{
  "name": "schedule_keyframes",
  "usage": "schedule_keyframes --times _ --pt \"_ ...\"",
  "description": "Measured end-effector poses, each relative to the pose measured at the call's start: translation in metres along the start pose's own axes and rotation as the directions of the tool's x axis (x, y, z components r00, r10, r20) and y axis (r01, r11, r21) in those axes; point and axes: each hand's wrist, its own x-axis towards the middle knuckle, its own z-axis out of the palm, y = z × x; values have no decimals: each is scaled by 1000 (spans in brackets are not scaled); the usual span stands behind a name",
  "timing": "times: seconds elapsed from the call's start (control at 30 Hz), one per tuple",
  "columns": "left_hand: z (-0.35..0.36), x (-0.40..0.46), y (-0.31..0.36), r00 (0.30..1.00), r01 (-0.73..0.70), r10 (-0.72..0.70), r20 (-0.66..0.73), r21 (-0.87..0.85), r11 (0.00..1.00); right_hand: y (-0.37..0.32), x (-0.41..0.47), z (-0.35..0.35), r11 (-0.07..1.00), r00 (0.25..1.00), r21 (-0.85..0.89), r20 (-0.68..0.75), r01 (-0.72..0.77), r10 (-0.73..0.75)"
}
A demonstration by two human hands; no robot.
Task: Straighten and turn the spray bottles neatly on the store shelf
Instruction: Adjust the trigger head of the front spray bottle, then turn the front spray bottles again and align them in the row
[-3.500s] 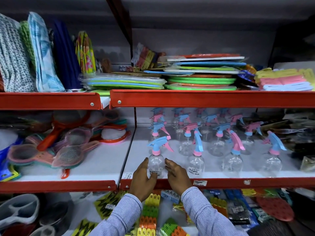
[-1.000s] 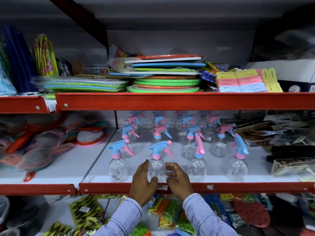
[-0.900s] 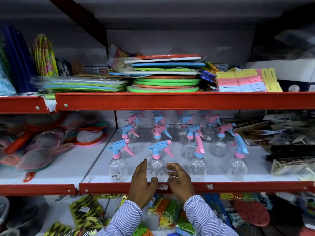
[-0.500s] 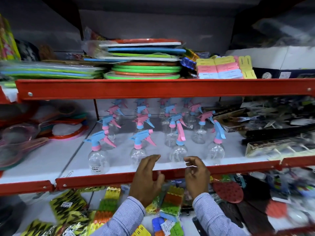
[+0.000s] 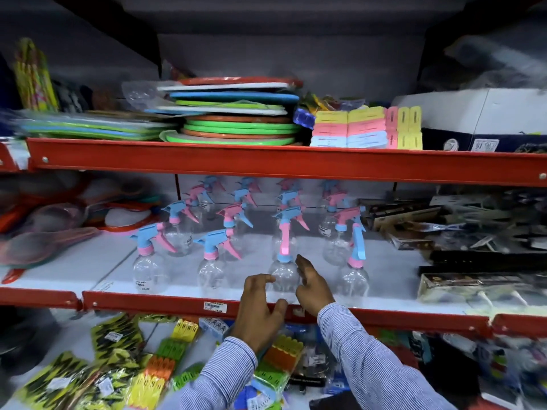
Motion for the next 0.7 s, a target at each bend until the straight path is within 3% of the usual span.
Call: schedule_keyframes --times 0.17,0.37,0.7 --pt "8 -4 8 998 56 -55 -17 28 998 9 7 -2 999 995 -2 80 54 -53" --pt "6 3 6 997 72 -71 -20 43 996 9 -9 -4 993 1000 119 -25 -8 11" --pt "1 19 -1 989 134 -135 54 19 991 2 -31 -2 992 996 126 -89 -2 14"
